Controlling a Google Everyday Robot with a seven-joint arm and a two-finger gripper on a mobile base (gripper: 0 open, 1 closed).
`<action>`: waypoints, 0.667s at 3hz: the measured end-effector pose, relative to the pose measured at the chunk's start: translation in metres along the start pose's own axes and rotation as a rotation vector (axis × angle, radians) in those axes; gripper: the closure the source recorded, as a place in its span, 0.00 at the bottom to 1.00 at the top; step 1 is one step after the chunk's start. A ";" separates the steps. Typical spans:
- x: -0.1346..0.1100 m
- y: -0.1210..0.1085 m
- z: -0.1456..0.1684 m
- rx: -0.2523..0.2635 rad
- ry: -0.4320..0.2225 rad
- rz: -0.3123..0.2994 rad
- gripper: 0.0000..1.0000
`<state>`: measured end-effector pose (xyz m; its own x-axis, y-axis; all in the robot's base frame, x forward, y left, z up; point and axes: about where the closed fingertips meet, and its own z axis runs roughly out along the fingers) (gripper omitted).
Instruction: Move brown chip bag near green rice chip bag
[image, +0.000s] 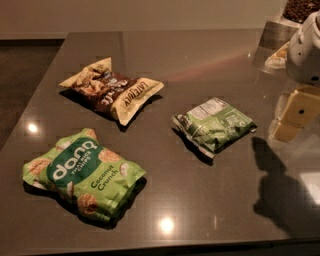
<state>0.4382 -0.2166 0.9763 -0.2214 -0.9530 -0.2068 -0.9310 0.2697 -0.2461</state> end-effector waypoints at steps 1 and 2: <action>0.000 0.000 0.000 0.000 0.000 0.000 0.00; -0.014 -0.008 0.007 0.005 -0.002 -0.002 0.00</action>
Offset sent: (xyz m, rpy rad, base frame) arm 0.0315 0.0286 -0.0093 -0.0008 0.0071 0.0035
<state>0.4505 -0.2049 0.9748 -0.2189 -0.9533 -0.2083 -0.9298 0.2685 -0.2516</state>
